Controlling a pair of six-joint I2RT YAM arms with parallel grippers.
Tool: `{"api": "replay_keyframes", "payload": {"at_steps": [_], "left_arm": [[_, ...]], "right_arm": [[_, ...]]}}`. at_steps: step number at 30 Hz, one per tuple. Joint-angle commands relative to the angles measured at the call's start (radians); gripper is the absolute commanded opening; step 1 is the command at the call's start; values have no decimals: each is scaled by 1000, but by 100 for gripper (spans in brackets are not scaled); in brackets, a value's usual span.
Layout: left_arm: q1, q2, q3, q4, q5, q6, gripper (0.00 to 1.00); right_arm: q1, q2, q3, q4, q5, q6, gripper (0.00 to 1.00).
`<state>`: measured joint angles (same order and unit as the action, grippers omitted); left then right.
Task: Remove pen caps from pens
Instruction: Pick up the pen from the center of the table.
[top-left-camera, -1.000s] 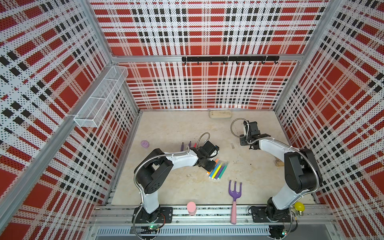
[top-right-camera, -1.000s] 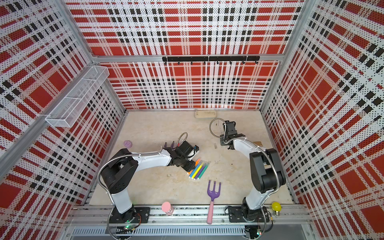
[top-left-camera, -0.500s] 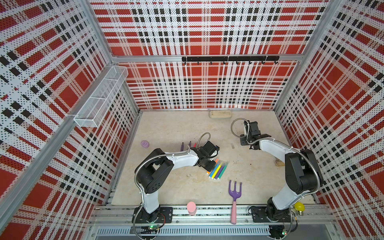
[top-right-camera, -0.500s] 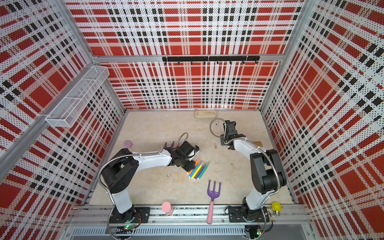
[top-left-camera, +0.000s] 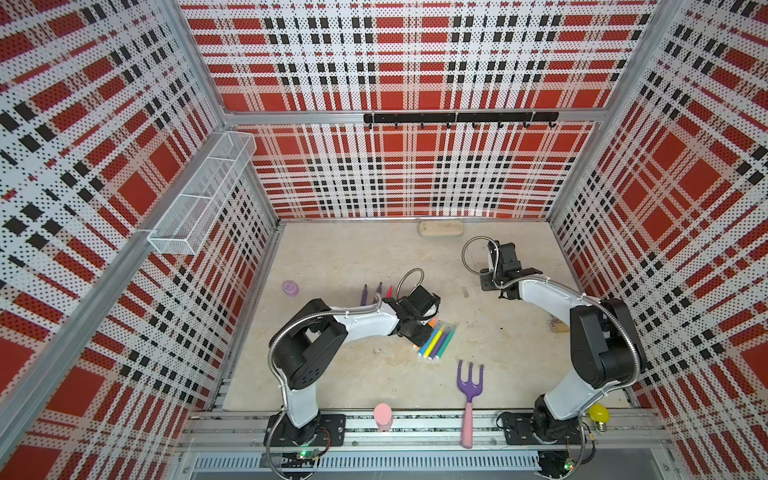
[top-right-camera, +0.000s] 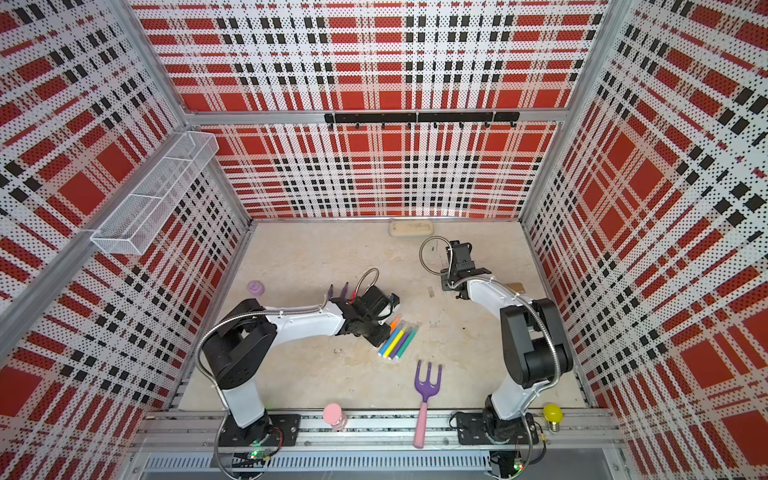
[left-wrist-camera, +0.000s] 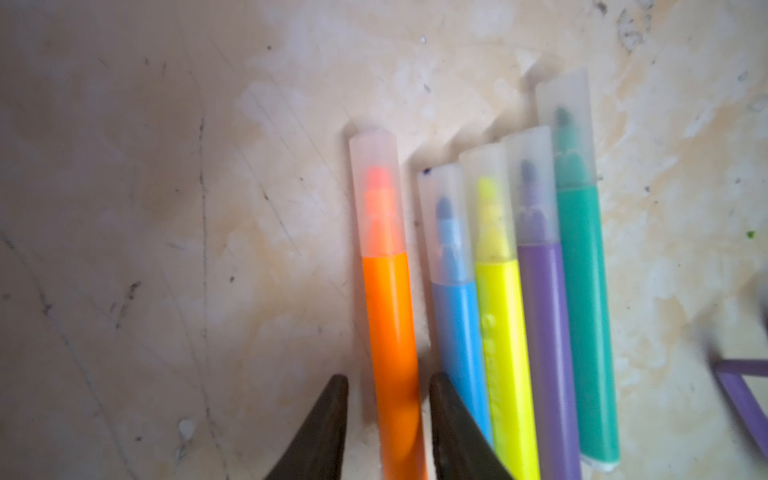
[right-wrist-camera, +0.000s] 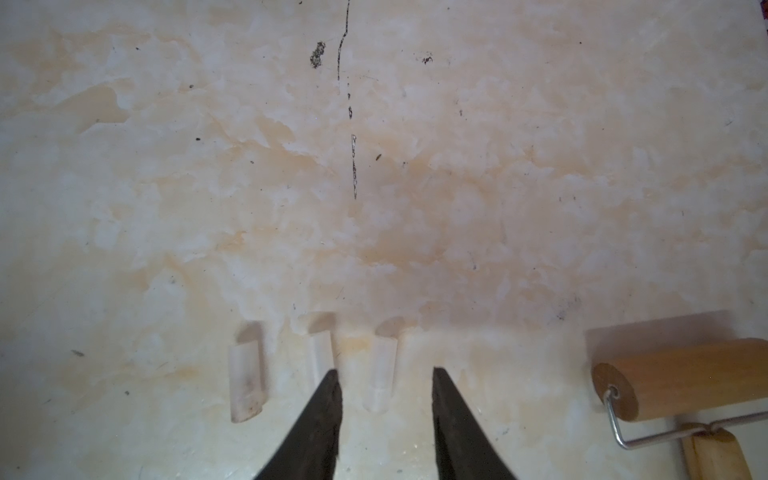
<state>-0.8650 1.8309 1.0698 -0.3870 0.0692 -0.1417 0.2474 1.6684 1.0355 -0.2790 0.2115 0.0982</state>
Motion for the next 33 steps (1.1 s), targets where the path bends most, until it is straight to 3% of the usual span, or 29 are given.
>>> {"api": "replay_keyframes", "payload": {"at_steps": [1, 15, 20, 24, 28, 33], "left_arm": [[-11, 4, -27, -80, 4, -19, 37], [-26, 5, -46, -102, -11, -46, 34], [-26, 13, -52, -104, -24, -53, 17], [-18, 11, -62, -92, -40, -59, 12], [33, -29, -113, 9, -45, -75, 11], [95, -189, -209, 199, -27, -99, 9]], "right_arm": [[4, -3, 13, 40, 11, 7, 40], [4, -2, 10, 41, 19, 7, 40], [4, -2, 12, 41, 19, 9, 40], [4, -14, 8, 44, 16, 14, 39], [18, -75, -28, 97, -28, 8, 39], [89, -189, -111, 235, -147, -1, 40]]}}
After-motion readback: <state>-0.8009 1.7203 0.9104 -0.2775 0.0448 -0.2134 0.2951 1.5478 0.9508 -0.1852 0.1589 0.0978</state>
